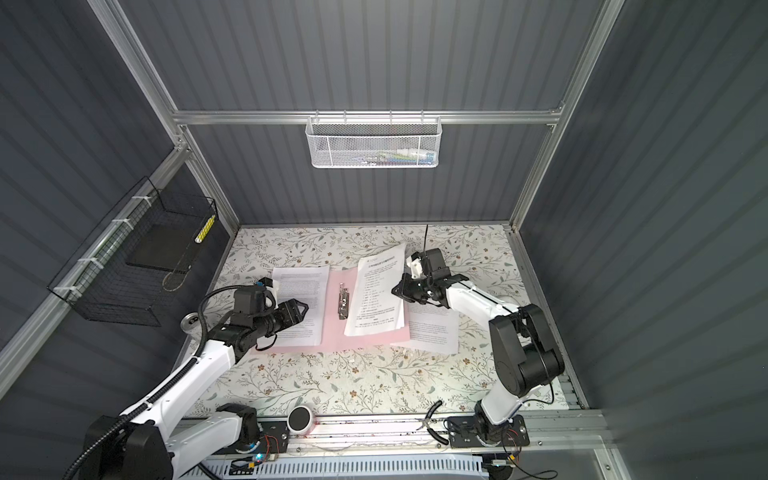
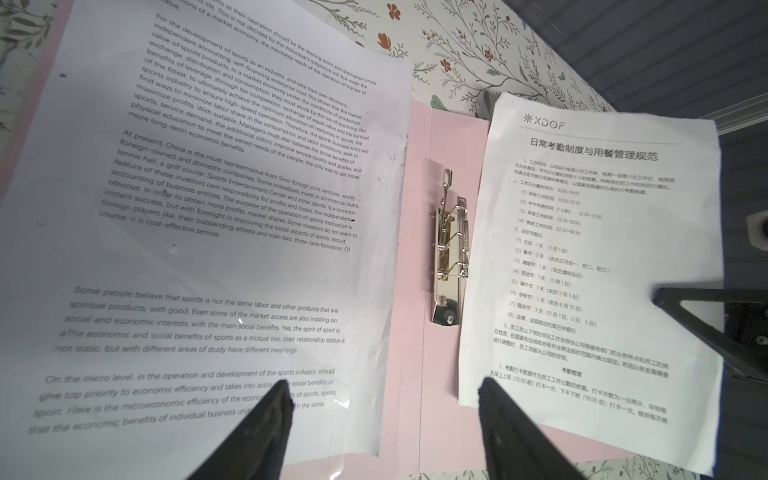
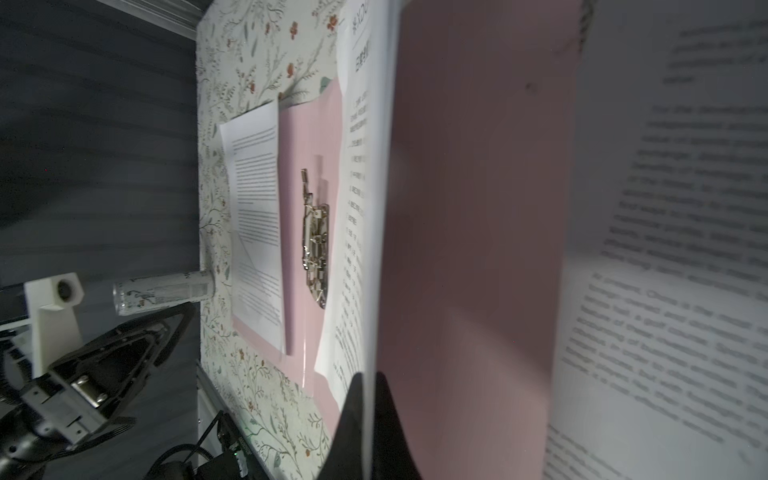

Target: Put the files into the folder

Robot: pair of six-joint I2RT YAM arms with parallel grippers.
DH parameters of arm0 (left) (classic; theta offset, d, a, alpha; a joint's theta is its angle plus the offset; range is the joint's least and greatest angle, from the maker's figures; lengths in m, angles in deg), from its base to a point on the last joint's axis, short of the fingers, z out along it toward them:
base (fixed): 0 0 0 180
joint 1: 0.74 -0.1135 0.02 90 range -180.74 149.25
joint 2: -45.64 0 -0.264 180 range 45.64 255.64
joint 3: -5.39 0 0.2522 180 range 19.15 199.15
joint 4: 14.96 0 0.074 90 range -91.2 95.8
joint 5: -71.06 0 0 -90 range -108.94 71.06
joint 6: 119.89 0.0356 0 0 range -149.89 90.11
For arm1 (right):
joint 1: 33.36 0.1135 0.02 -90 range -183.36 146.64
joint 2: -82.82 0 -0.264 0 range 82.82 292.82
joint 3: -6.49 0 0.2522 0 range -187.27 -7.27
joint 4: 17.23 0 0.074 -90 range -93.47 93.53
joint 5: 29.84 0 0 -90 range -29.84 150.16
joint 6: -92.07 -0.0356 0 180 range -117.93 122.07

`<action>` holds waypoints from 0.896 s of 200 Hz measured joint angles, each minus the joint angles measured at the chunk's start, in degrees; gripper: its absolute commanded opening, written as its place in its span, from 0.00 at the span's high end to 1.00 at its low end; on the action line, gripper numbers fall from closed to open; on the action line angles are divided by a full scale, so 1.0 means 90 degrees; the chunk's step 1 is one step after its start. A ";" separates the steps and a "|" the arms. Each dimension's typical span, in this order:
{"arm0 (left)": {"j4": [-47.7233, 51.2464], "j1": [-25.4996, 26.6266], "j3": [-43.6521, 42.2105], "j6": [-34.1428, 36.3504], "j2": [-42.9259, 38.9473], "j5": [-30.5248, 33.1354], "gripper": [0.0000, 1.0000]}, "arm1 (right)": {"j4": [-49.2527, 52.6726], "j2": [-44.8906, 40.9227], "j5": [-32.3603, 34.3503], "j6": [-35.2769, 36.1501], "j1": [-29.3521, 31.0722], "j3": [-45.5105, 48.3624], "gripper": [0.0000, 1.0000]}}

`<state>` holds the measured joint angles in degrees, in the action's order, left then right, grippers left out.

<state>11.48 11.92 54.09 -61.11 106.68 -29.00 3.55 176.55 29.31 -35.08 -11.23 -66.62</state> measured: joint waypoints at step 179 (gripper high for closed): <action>-0.0034 0.0000 -0.0070 0.0000 0.0002 -0.0002 0.29 | -0.0743 -0.0041 -0.1321 -0.0658 0.0342 -0.0325 1.00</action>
<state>11.18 11.92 53.46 -61.11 106.70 -29.02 -3.13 176.18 17.42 -41.00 -8.15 -69.55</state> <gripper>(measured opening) 0.710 0.049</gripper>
